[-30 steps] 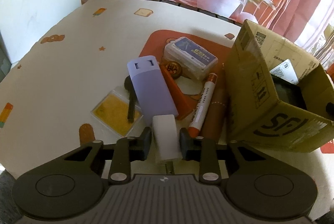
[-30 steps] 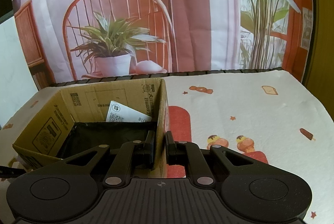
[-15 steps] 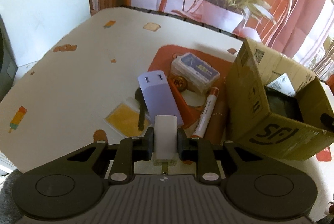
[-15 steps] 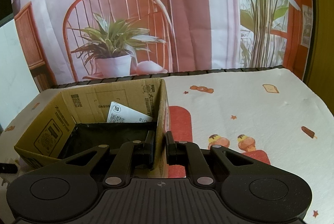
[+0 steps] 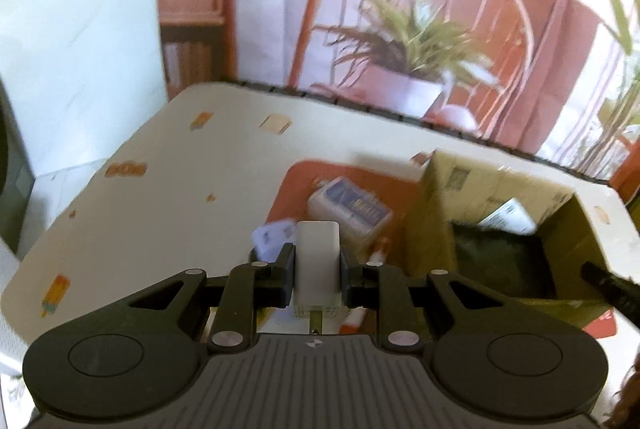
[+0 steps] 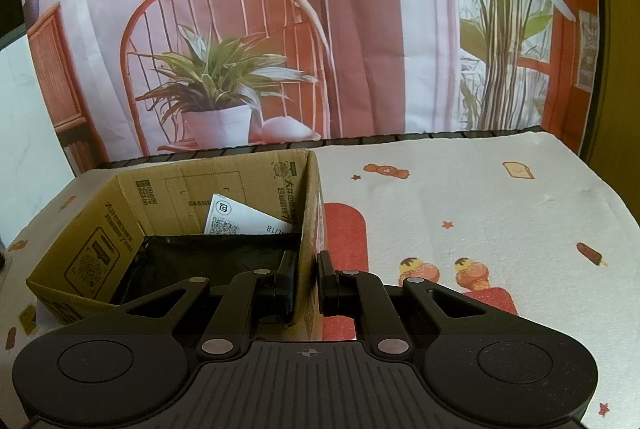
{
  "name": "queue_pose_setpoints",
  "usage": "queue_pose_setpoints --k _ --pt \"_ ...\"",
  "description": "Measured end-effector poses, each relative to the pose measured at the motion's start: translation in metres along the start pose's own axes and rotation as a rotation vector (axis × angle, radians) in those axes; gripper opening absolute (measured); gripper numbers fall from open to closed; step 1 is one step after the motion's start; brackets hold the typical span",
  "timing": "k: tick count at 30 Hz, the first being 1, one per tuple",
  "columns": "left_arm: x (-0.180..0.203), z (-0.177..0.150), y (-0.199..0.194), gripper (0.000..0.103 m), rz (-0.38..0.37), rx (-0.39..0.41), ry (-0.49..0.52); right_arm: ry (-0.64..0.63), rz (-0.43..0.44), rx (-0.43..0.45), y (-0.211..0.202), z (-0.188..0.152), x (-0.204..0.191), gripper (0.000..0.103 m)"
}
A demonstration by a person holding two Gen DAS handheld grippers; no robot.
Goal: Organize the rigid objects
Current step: 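Lift the white plug block with the left tool and carry it over the box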
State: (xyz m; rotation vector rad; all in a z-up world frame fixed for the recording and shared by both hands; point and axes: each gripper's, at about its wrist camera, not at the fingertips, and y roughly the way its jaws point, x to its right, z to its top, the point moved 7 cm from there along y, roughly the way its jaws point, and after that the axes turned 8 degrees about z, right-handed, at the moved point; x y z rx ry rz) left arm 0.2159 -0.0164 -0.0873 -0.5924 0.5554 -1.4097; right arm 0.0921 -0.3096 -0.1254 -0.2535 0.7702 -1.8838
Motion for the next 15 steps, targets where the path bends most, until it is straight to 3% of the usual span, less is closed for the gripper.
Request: queue_pose_setpoints --k 8,15 --pt "0.049 0.036 -0.015 0.024 -0.105 0.069 0.077 0.002 0.0 0.001 0.0 0.0 0.0 0.01" --pt "0.121 0.029 0.008 0.024 -0.28 -0.01 0.166 0.001 0.0 0.001 0.0 0.0 0.0 0.01"
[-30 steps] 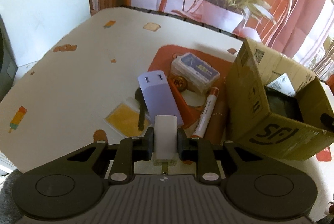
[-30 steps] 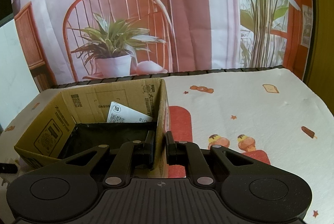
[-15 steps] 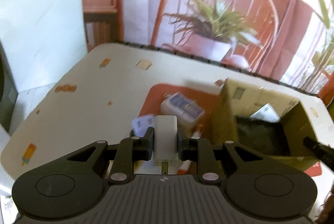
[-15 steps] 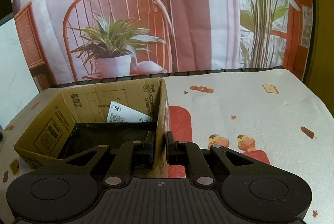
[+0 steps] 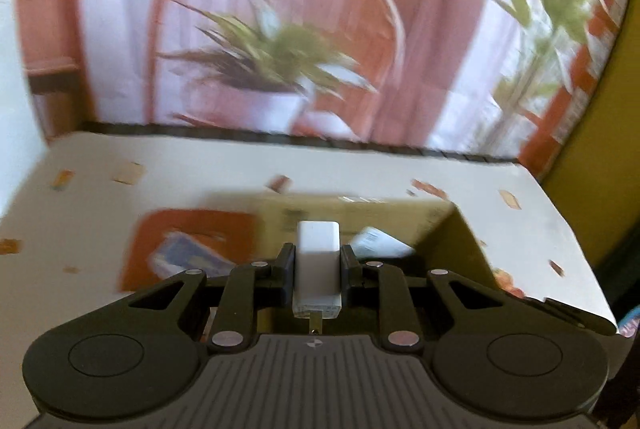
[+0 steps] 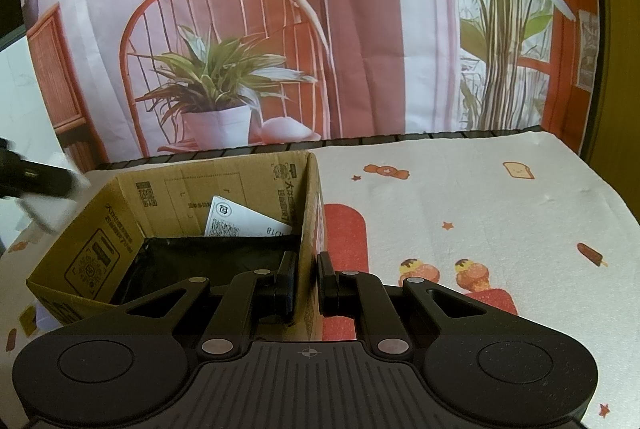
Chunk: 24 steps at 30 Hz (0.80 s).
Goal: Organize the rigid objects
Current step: 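Lift the white plug block with the left tool and carry it over the box, then lower the plug block into the box and open the left tool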
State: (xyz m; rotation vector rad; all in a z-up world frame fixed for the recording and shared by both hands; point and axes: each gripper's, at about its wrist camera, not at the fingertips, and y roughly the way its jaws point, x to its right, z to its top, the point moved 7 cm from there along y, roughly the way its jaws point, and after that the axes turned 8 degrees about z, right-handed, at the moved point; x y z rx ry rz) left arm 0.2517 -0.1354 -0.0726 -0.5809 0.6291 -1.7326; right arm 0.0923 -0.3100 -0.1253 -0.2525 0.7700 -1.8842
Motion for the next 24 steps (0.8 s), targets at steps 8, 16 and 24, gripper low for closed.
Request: queue_pose_setpoints --k 8,16,24 --pt "0.044 -0.024 0.051 0.024 -0.064 -0.109 0.057 0.001 0.001 0.0 0.001 0.0 0.0 0.01" --pt "0.066 -0.042 0.091 0.024 -0.094 -0.226 0.065 0.002 0.002 -0.001 0.002 0.0 0.0 0.01" --pt "0.067 -0.046 0.105 0.024 -0.082 -0.25 0.069 0.006 0.007 -0.005 0.005 0.0 0.0 0.01"
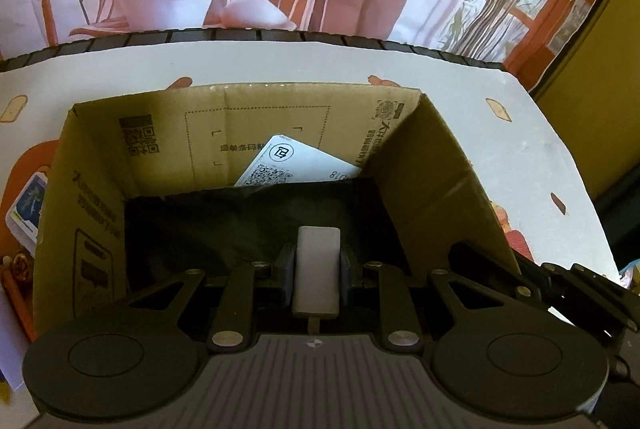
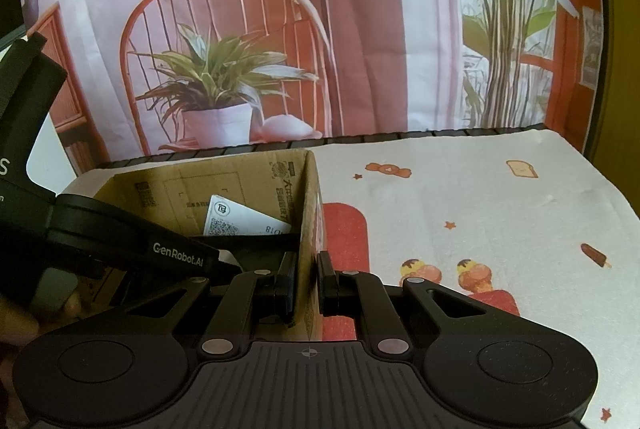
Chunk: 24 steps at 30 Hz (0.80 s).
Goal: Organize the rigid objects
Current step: 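Lower the plug block into the box and open the left tool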
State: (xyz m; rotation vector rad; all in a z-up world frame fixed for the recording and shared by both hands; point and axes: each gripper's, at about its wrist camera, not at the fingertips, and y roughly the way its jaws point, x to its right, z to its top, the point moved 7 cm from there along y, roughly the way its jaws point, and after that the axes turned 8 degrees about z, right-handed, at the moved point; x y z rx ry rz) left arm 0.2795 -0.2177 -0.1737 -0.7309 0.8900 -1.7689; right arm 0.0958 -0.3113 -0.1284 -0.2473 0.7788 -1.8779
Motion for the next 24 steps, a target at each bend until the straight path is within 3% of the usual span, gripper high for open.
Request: queue_pose_setpoints --k 4,6,8,12,14,17,21,24 --pt "0.001 0.001 0.001 0.025 -0.004 0.003 0.005 -0.001 0.0 -0.003 0.0 0.0 0.001 0.01" --pt "0.001 0.001 0.001 0.033 -0.003 0.004 0.003 -0.001 0.0 -0.003 0.0 0.0 0.001 0.01" --pt "0.001 0.002 -0.001 0.057 0.001 0.014 0.0 -0.001 0.0 -0.004 0.0 0.0 0.002 0.01" --pt "0.002 0.002 -0.01 0.072 0.0 0.041 0.007 0.002 0.001 -0.008 0.001 0.0 0.003 0.01" --pt "0.0 0.002 -0.014 0.088 0.004 0.047 0.001 0.003 0.001 -0.008 0.001 0.0 0.002 0.01" --pt "-0.004 0.003 -0.024 0.096 0.015 0.071 -0.003 0.005 0.002 -0.009 0.0 0.0 0.002 0.01" --pt "-0.008 0.004 -0.037 0.098 0.014 0.088 0.007 0.004 0.001 -0.009 0.0 0.0 0.002 0.01" --pt "-0.012 0.005 -0.046 0.099 0.058 0.114 0.035 0.005 0.003 -0.009 0.0 0.0 0.002 0.01"
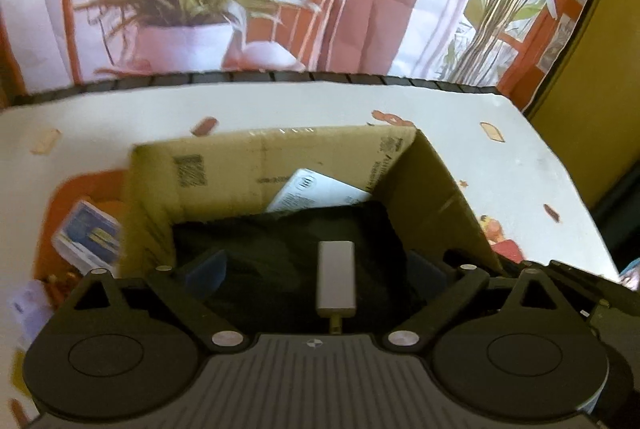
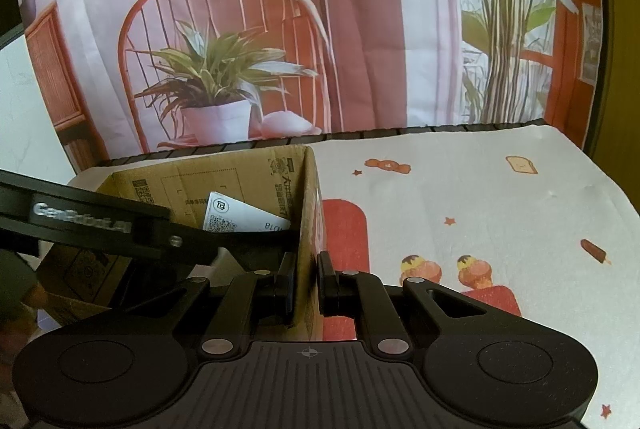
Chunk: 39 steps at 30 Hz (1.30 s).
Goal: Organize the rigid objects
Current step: 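Lower the plug block into the box and open the left tool, then move the left tool back to the lavender power bank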
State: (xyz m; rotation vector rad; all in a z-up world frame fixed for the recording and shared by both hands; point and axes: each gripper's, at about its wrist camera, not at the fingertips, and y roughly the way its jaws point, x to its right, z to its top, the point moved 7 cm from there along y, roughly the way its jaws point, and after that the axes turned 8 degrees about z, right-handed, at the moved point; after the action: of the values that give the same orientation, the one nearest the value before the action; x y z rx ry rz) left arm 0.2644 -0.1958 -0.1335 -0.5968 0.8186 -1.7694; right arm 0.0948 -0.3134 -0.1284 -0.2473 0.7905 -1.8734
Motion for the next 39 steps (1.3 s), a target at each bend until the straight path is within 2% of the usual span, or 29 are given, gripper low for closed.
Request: queue_pose_setpoints --k 5,10,14,17,20,25,35,39 --pt "-0.013 0.005 -0.018 0.103 0.048 0.038 0.013 -0.001 0.0 -0.001 0.0 0.001 0.0 0.01" --pt "-0.034 0.009 -0.039 0.103 0.09 0.086 0.0 -0.001 0.0 0.0 0.0 0.001 0.0 0.01" --pt "-0.062 0.005 -0.054 0.103 0.151 0.117 -0.034 0.0 0.001 -0.001 0.0 0.0 0.0 0.01" --pt "-0.089 -0.002 -0.058 0.103 0.226 0.12 -0.045 0.001 0.001 0.0 0.0 0.0 0.0 0.011" --pt "-0.118 -0.012 -0.059 0.103 0.278 0.106 -0.094 0.001 0.001 0.0 0.0 0.0 0.0 0.011" --pt "-0.163 -0.031 -0.056 0.103 0.413 0.076 -0.136 0.001 0.0 -0.001 0.001 0.0 0.0 0.012" --pt "-0.218 -0.07 -0.04 0.103 0.366 -0.032 -0.32 0.0 0.001 -0.002 0.001 0.0 0.0 0.013" --pt "-0.228 -0.088 -0.034 0.103 0.433 -0.085 -0.31 0.0 0.0 -0.002 0.001 -0.001 0.0 0.013"
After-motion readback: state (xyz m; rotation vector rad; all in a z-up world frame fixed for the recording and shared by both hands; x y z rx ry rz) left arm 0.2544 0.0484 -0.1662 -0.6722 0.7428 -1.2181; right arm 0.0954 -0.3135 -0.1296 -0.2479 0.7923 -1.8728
